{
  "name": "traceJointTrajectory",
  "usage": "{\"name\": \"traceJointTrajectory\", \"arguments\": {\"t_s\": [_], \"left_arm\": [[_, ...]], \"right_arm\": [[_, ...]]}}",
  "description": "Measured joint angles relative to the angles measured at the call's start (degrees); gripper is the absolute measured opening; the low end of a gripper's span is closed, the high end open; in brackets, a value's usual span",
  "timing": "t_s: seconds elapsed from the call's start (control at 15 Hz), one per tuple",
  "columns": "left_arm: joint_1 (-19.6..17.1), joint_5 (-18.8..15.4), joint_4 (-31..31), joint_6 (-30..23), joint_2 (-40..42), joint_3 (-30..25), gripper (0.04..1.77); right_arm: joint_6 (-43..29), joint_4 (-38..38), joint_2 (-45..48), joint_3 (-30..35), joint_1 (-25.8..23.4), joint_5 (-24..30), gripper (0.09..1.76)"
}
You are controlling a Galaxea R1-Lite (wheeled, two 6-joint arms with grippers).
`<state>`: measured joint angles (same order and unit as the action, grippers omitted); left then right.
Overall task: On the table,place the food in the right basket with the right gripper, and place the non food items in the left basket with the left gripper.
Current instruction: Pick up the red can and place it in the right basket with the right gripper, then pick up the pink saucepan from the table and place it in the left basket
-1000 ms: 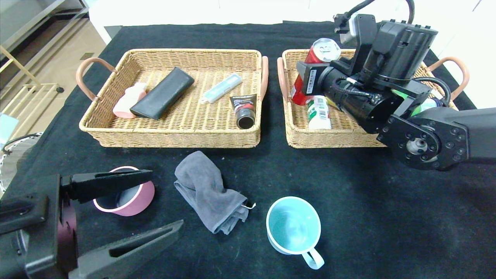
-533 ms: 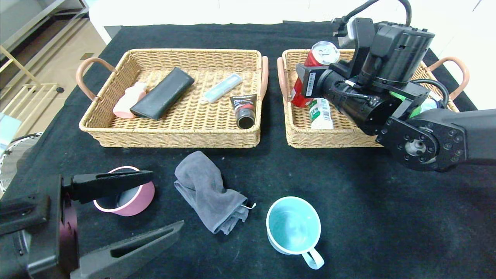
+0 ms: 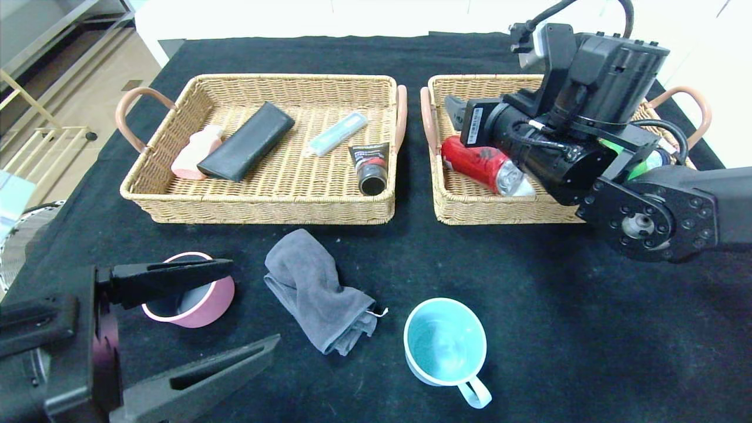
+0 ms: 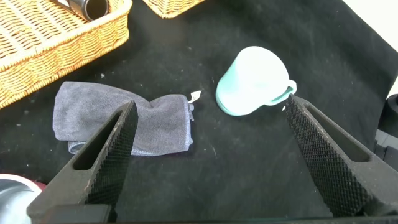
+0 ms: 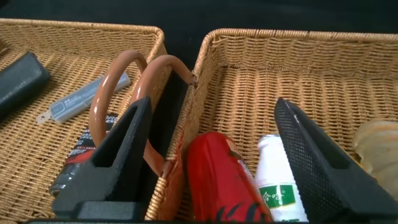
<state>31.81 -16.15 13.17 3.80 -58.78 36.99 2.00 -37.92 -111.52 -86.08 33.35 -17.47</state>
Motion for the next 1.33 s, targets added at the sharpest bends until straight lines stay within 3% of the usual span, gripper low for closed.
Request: {"name": "traceJointTrajectory", "arguments": {"t_s": [0.67, 1.0, 1.33], "left_arm": [[0.0, 0.01, 0.04, 0.77, 0.16, 0.02, 1.72], [-0.3, 0.06, 0.02, 0.68, 0.21, 0.02, 1.72], [-0.41, 0.34, 0.02, 0.77, 0.27, 0.02, 1.72]], "right_arm": [[0.01, -1.88, 5.97, 10.5, 1.18, -0.02, 1.64], [0.26, -1.07, 12.51, 18.16, 4.6, 0.33, 1.67], [1.24, 5.68, 21.28, 27.04, 8.4, 6.36, 1.69]]}}
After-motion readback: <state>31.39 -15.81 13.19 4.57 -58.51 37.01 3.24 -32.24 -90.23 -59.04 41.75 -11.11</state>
